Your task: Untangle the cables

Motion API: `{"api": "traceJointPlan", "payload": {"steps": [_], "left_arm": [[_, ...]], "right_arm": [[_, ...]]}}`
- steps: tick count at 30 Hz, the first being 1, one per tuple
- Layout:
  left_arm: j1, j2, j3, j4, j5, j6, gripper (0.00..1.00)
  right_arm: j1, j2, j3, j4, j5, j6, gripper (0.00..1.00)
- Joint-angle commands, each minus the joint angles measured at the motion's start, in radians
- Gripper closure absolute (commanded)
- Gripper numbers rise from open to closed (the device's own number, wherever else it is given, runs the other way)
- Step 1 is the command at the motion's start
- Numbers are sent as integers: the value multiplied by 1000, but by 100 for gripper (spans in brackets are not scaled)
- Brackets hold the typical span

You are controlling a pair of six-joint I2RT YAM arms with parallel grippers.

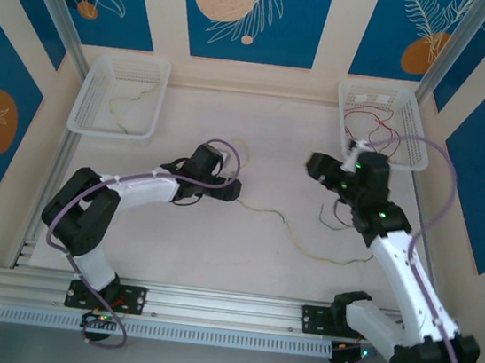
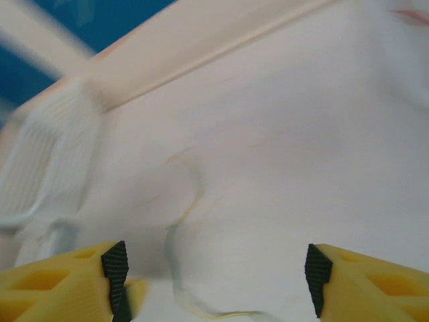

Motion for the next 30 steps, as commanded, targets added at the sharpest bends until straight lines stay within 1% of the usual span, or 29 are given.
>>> {"api": "traceJointPlan", "payload": {"steps": [1, 3, 4, 6, 7, 8, 11, 13, 15, 17, 18, 19, 20, 21, 22, 25, 28, 30], "left_arm": [[-12, 51, 50, -22, 7, 40, 4], [-19, 81, 73, -18, 8, 47, 1], [-24, 101, 93, -30, 4, 55, 1], [-31, 142, 135, -57, -2, 70, 1], [-33, 165, 159, -76, 4, 74, 1], [-33, 187, 180, -94, 14, 78, 2], [-34, 242, 227, -133, 29, 84, 12], [-34, 255, 235, -144, 27, 85, 24], [-33, 251, 217, -128, 15, 83, 36], [-34, 251, 206, -118, 6, 83, 50], [-33, 254, 210, -124, 6, 87, 65], [-34, 257, 215, -129, 8, 90, 85], [-34, 261, 218, -136, 14, 92, 96], [-33, 263, 219, -139, 17, 95, 99], [-33, 262, 217, -143, 12, 92, 100], [-33, 249, 201, -131, 7, 91, 100], [-34, 233, 192, -130, 6, 95, 100], [-34, 213, 176, -119, -3, 96, 100]], "right_arm": [[-198, -45, -131, -198, 11, 166, 22], [-283, -69, -178, -250, 4, 185, 14], [-319, -83, -204, -262, -2, 191, 7], [-379, -107, -256, -254, -9, 206, 4], [-404, -119, -286, -230, -15, 207, 0], [-428, -124, -311, -206, -22, 211, 0], [-507, -92, -362, -121, -127, 213, 0], [-516, -39, -370, -72, -180, 209, 0], [-501, 26, -366, -13, -232, 199, 0], [-464, 87, -353, 27, -235, 189, 0], [-444, 118, -345, 46, -233, 184, 1], [-429, 141, -340, 66, -238, 178, 2], [-409, 167, -333, 88, -236, 177, 3], [-388, 191, -325, 100, -219, 181, 4], [-371, 215, -317, 113, -209, 183, 5], [-332, 317, -282, 133, -195, 194, 6], [-302, 397, -268, 174, -200, 214, 11], [-281, 427, -267, 207, -215, 225, 26]]}}
